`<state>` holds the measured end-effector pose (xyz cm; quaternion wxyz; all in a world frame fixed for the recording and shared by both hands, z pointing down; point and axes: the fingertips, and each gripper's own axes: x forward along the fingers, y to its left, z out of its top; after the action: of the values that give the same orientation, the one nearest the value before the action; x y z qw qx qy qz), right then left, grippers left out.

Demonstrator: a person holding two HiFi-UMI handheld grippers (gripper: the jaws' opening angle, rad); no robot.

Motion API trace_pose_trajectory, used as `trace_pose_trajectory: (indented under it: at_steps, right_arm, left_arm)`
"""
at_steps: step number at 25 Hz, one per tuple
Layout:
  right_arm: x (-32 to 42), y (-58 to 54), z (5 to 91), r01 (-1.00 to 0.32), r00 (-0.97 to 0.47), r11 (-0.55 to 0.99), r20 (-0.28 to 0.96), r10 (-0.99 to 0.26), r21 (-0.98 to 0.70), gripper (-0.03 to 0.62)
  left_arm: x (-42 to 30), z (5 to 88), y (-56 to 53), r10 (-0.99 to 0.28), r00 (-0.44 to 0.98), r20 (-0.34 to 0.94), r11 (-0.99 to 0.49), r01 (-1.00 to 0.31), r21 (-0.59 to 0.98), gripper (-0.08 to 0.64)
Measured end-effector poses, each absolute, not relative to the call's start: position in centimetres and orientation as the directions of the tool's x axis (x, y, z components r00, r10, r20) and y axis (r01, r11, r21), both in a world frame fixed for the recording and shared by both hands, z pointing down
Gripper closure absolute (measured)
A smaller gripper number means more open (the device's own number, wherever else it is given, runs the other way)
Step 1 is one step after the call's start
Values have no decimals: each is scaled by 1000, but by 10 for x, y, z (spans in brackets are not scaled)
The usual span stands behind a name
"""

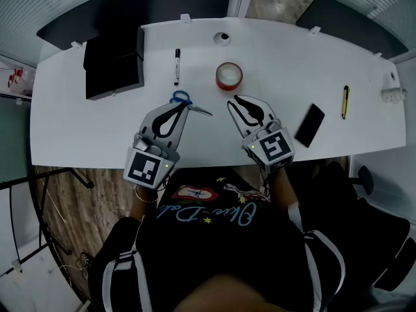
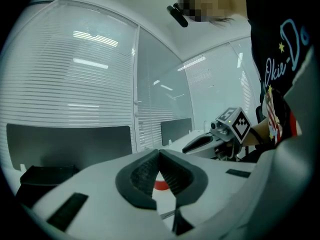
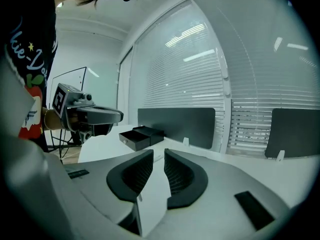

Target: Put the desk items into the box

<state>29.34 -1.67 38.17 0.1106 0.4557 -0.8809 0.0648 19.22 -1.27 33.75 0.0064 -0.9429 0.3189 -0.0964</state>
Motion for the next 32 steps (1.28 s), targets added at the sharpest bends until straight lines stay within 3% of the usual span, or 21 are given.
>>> trace_pose_trajectory:
  at_steps: [18, 32]
  right_arm:
    - [292, -69, 464, -761, -466, 628, 536, -704, 162, 514]
    - [289, -94, 500, -729, -426, 663, 644, -635, 171, 505]
  left_arm:
    - [177, 361, -55, -613, 751, 245, -781, -622, -47, 560]
    - [159, 362, -77, -626, 746, 226, -769, -639, -21, 560]
